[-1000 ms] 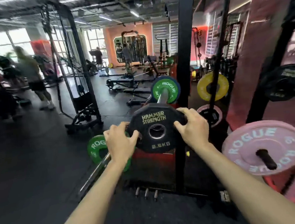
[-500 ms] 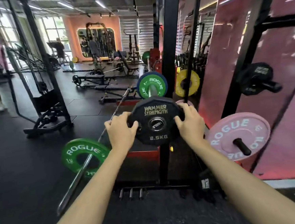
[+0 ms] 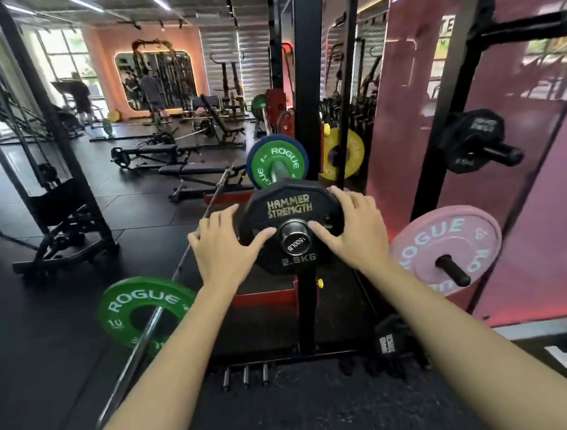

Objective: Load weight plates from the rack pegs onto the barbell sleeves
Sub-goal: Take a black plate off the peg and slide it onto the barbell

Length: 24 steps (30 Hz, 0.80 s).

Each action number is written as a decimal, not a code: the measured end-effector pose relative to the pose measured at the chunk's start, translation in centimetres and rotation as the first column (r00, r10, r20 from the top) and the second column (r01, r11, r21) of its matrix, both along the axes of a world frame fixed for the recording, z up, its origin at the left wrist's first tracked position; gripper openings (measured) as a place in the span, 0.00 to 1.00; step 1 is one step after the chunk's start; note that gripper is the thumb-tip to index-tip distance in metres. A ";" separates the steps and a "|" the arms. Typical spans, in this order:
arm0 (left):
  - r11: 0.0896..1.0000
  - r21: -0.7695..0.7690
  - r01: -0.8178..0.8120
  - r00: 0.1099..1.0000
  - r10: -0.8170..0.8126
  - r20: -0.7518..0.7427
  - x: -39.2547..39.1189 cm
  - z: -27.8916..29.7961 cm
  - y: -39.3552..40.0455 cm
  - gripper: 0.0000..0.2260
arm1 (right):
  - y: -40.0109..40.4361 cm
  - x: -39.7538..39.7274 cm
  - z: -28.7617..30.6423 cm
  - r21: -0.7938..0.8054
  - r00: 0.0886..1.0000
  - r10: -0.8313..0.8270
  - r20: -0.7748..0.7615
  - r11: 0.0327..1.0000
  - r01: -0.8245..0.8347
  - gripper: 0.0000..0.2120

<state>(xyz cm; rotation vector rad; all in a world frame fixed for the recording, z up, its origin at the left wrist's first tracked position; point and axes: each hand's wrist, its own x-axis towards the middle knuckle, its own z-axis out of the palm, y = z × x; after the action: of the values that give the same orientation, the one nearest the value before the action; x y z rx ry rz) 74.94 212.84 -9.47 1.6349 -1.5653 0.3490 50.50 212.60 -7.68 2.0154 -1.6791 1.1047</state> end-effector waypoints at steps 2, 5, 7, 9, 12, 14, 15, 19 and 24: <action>0.999 -0.036 0.007 1.000 -0.007 -0.001 0.0 -0.3 -0.6 0.36 | -0.5 0.1 0.0 0.011 1.000 -0.019 0.001 1.000 0.019 0.39; 0.999 -0.048 0.004 1.000 -0.005 -0.021 -0.1 -0.5 -2.0 0.34 | -1.7 0.5 0.3 0.051 0.997 -0.058 0.046 0.997 0.056 0.41; 1.000 -0.031 -0.005 1.000 0.004 -0.028 -0.4 -0.5 -3.2 0.34 | -2.9 0.9 0.6 0.069 0.996 -0.080 0.038 0.995 0.078 0.42; 1.000 -0.020 -0.011 0.999 0.011 -0.036 -0.7 -0.6 -4.6 0.34 | -4.5 1.1 0.9 0.076 0.996 -0.089 0.025 0.993 0.087 0.41; 0.999 -0.018 -0.032 0.999 0.031 -0.032 -0.9 -0.7 -7.0 0.34 | -7.2 1.3 0.9 0.077 0.995 -0.100 0.026 0.992 0.098 0.41; 0.999 -0.021 -0.035 0.999 0.034 -0.026 -0.9 -0.7 -9.0 0.34 | -9.3 1.5 0.8 0.068 0.994 -0.103 0.047 0.993 0.100 0.41; 0.999 -0.022 -0.034 0.999 0.033 -0.025 -0.9 -0.7 -10.1 0.34 | -10.5 1.6 0.8 0.059 0.993 -0.101 0.057 0.994 0.097 0.41; 0.999 -0.017 -0.046 0.999 0.046 -0.013 -0.7 -0.7 -14.9 0.34 | -15.4 1.9 0.6 0.027 0.994 -0.080 0.071 0.997 0.079 0.40; 0.998 -0.016 -0.064 0.998 0.064 0.005 -0.3 -0.3 -21.6 0.35 | -22.0 1.9 1.0 0.046 0.994 -0.101 0.034 0.994 0.100 0.41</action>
<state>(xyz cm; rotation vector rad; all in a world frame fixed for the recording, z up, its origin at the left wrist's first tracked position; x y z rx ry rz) 74.63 191.21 -9.77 1.6755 -1.5128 0.3989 52.42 190.60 -6.72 1.9239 -1.8169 1.0859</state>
